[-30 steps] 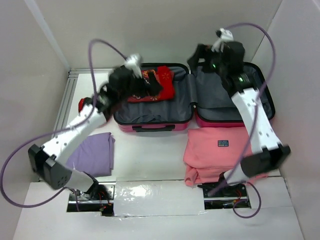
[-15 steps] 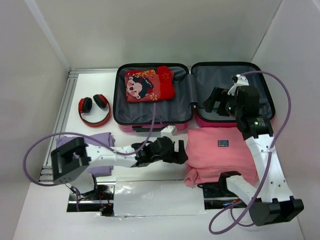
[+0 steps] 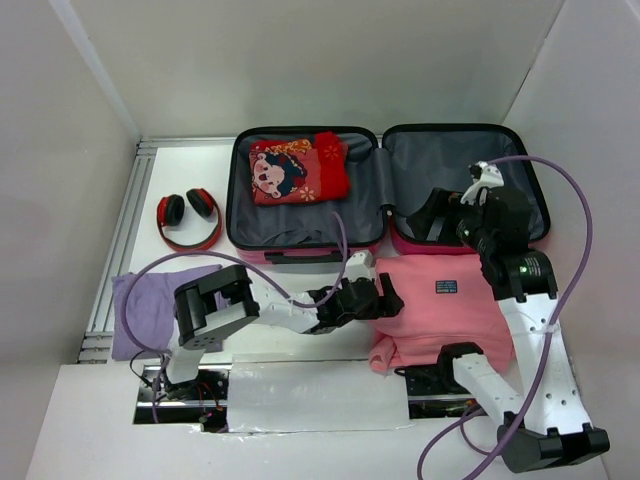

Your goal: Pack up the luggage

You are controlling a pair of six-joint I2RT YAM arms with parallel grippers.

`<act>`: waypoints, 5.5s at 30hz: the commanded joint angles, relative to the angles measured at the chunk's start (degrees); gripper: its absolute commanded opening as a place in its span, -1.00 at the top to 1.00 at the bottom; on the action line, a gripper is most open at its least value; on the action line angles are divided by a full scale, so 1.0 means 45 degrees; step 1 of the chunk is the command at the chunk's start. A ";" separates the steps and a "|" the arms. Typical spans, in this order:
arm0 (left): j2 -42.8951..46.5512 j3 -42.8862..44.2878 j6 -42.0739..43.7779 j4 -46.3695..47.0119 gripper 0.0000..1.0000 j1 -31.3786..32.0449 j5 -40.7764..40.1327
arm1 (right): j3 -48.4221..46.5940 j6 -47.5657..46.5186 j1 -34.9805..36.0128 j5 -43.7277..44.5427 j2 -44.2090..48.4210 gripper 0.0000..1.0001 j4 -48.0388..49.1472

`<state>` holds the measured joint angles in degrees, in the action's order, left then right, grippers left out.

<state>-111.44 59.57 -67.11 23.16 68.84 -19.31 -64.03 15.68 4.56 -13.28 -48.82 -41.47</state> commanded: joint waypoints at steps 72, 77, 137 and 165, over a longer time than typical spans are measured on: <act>1.1696 -0.9334 0.1496 -0.7096 1.00 -0.4596 0.1812 | 1.0853 0.4992 0.4944 -0.0780 -0.0913 1.00 0.6270; 1.4290 -0.7657 0.1768 -0.9576 1.00 -0.3638 0.0854 | 0.8803 0.5148 0.5529 -0.0411 0.1061 1.00 0.4398; -0.1897 1.2016 0.7375 -0.8173 1.00 -1.4731 0.8763 | -1.3992 0.1533 0.1606 -0.2342 -1.7610 1.00 0.3827; -0.2912 1.1545 0.7941 -0.9362 -0.18 -1.4419 0.6967 | -1.3480 0.0345 0.1253 -0.1151 -1.8937 0.15 0.2890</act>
<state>-125.21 109.38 -33.10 -19.75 4.47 15.20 -118.10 21.10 11.51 -20.34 -133.58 -27.44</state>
